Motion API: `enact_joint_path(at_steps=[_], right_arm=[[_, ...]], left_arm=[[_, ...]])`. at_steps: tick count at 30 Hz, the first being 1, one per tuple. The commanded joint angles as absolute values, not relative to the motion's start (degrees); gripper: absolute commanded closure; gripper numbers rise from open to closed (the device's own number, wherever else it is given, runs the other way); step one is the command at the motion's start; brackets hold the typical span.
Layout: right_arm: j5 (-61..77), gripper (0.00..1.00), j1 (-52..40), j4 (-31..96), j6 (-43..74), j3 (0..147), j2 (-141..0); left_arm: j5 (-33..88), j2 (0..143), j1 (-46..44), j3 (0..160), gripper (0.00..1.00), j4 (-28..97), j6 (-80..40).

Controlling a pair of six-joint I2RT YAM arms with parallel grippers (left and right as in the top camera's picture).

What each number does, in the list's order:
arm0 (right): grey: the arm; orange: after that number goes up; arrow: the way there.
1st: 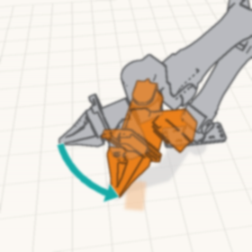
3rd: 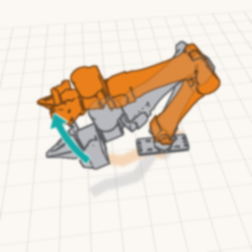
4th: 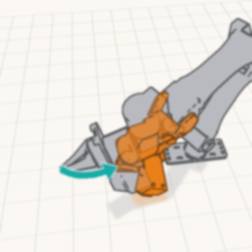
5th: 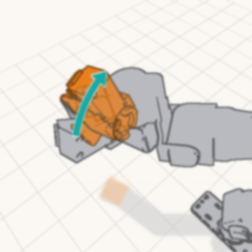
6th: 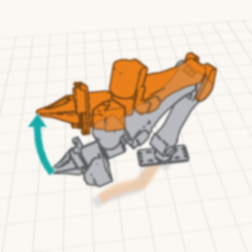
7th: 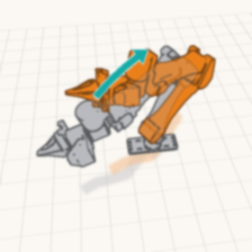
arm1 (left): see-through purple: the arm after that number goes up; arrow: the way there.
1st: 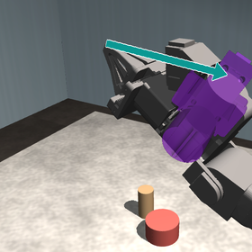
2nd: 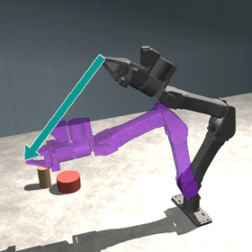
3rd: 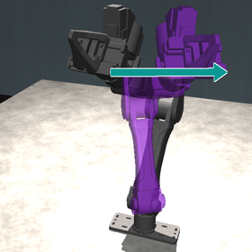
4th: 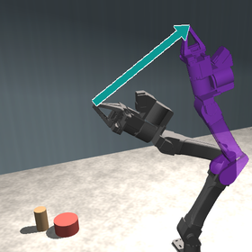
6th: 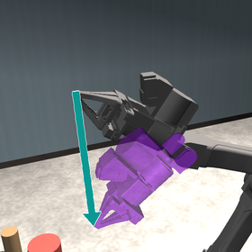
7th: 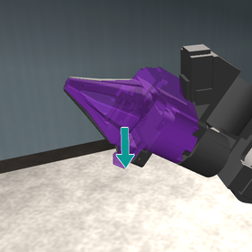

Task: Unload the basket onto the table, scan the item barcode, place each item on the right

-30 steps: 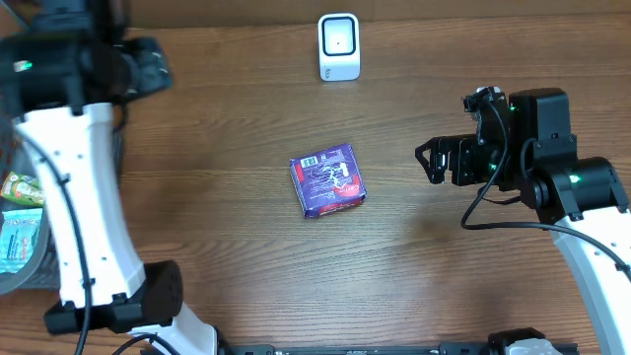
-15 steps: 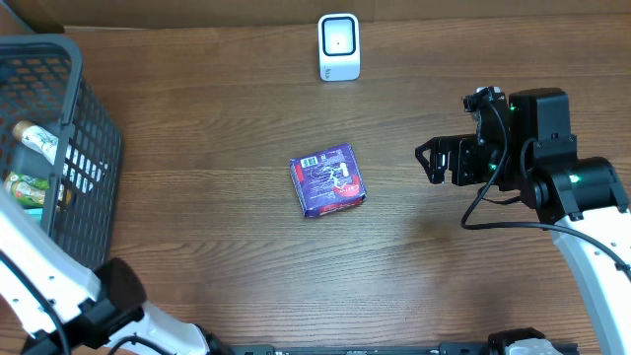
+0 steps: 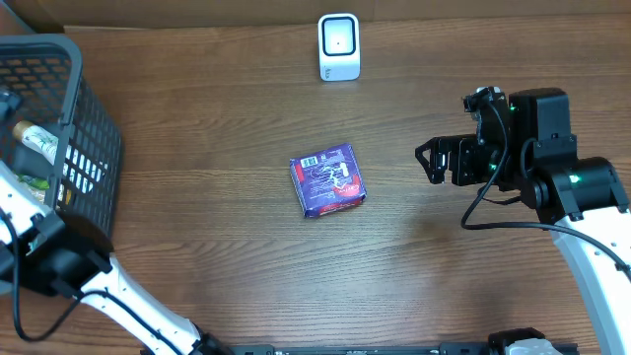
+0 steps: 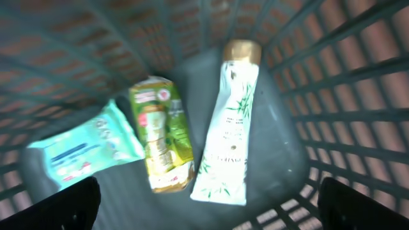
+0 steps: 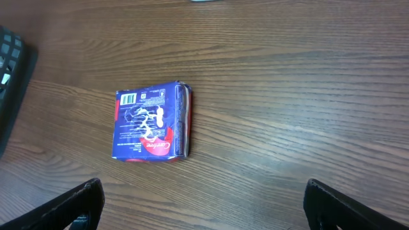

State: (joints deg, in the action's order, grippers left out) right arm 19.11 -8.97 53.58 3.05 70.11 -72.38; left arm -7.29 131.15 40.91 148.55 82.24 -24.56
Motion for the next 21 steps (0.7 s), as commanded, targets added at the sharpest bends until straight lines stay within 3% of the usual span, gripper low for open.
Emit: enact_joint_path(at_steps=[1, 14, 21], right_arm=[[19.3, 0.00, -8.6, 53.3, 3.3, 71.6, -72.2], [19.3, 0.00, -8.6, 54.1, 3.2, 71.6, -72.2], [19.3, 0.00, -8.6, 55.0, 3.3, 71.6, -72.2]], left_arm=[[-4.2, 135.2, 40.8, 149.2, 0.00, 81.7, -22.3], [-3.7, 147.1, 40.8, 149.2, 0.02, 81.5, -18.2], [-3.3, 151.5, 40.0, 149.1, 0.09, 81.1, -17.8]])
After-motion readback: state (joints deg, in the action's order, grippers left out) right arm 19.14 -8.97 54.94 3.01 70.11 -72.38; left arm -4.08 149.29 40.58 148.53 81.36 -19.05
